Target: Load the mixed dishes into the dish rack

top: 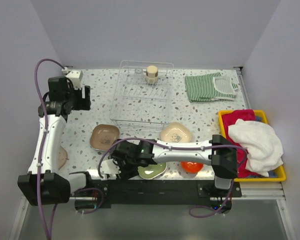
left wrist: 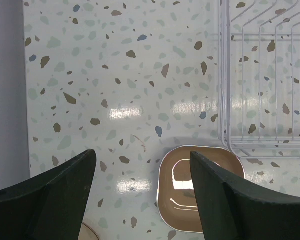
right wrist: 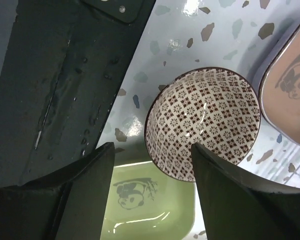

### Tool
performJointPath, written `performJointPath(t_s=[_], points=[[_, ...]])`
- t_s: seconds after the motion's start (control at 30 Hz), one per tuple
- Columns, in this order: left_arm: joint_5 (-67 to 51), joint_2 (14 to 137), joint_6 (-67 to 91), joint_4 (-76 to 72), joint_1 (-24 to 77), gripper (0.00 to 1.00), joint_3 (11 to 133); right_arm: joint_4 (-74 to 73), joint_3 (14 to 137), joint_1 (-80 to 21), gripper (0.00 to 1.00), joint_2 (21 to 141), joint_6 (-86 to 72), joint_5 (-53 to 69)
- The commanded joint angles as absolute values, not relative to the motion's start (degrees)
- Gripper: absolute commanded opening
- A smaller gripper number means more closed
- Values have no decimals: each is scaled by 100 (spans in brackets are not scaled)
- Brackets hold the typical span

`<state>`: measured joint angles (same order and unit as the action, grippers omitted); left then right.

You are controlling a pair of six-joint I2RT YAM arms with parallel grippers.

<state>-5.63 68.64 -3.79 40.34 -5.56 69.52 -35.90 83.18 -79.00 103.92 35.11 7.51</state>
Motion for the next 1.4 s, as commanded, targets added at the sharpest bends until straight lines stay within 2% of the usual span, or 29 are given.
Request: performJointPath(t_s=[0.0, 0.17, 0.23, 0.3, 0.33, 0.43, 0.5, 0.57, 0.8, 1.0, 1.1, 1.17, 1.23, 1.37], points=[[-545, 6513, -237, 3858, -606, 80, 7102, -3173, 8464, -7936, 66, 10572, 3419, 642], [-650, 6363, -202, 3902, -685, 80, 7137, -2997, 8420, -7963, 65, 10898, 3410, 519], [-633, 6293, -246, 3911, -694, 80, 7111, -3006, 8420, -7963, 59, 11021, 3410, 536], [-624, 6249, -255, 3911, -694, 80, 7075, -3067, 8455, -7963, 50, 11065, 3384, 562], [-624, 6214, -255, 3902, -694, 80, 7049, -3093, 8464, -7954, 38, 11065, 3375, 589], [-659, 6144, -255, 3876, -703, 80, 6979, -3199, 8473, -7963, 26, 10961, 3392, 606], [-694, 6143, -229, 3850, -721, 80, 6952, -3366, 8507, -7963, 10, 10890, 3463, 641], [-747, 6152, -229, 3858, -729, 80, 6970, -3654, 8569, -7954, 0, 10706, 3489, 729], [-1010, 6372, -378, 3710, -729, 79, 7163, -4877, 9096, -7814, 0, 9873, 3998, 1290], [-1046, 6679, -396, 3148, -729, 75, 7128, -5142, 9517, -7200, 0, 9194, 3807, 1994], [-1124, 6898, -483, 2980, -712, 65, 6997, -4651, 9817, -6322, 0, 9176, 2561, 2547], [-1274, 7013, -553, 2979, -686, 36, 6917, -4248, 9975, -5610, 0, 9290, 1457, 3118], [-1459, 7180, -694, 3076, -651, 0, 6768, -3957, 10028, -5109, 0, 9342, 847, 3383], [-1406, 7321, -1045, 3076, -344, 0, 6250, -2676, 9651, -4536, 0, 9369, -838, 3735]])
